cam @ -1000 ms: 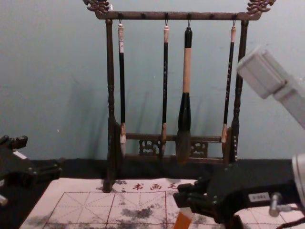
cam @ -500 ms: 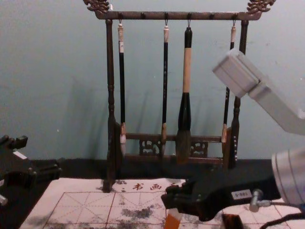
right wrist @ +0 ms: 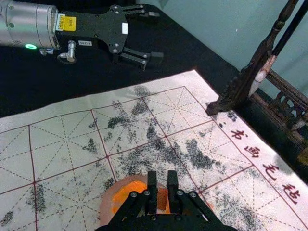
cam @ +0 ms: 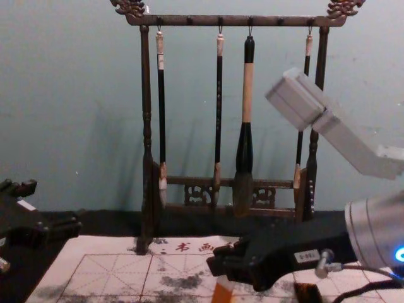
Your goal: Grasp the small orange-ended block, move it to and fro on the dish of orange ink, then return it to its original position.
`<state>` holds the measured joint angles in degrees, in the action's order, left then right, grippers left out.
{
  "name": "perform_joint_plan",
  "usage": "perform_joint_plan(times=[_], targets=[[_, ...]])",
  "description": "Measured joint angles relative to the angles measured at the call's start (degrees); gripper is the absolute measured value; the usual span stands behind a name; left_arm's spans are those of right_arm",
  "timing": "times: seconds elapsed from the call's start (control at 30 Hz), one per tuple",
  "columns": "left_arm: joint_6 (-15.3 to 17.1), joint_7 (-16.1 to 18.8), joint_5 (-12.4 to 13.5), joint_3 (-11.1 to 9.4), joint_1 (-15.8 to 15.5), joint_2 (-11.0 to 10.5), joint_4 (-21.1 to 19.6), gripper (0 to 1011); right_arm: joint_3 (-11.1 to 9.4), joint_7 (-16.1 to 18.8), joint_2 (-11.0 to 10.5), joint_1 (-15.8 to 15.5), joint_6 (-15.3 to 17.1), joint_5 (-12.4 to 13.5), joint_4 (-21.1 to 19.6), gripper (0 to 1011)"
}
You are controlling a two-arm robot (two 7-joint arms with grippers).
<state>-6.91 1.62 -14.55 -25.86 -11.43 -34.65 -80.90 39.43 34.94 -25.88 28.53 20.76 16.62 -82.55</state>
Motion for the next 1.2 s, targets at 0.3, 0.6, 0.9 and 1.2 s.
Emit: perform_joint_plan(times=[0.3, 0.6, 0.9, 1.2], targets=[[0.0, 0.0, 0.0, 0.0, 0.0, 0.0, 0.0, 1002, 0.3, -0.1, 0.1, 0.1, 0.0, -0.5, 0.1, 130], [0.0, 0.0, 0.0, 0.0, 0.0, 0.0, 0.0, 1001, 0.5, -0.1, 0.0, -0.2, -0.1, -1.0, 0.2, 130], [0.0, 0.0, 0.0, 0.0, 0.0, 0.0, 0.0, 1001, 0.3, 0.0, -0.1, -0.3, -0.3, -1.4, 0.3, 131], [0.0, 0.0, 0.0, 0.0, 0.0, 0.0, 0.0, 1001, -0.2, 0.1, -0.6, -0.6, -0.6, -1.5, 0.1, 131]])
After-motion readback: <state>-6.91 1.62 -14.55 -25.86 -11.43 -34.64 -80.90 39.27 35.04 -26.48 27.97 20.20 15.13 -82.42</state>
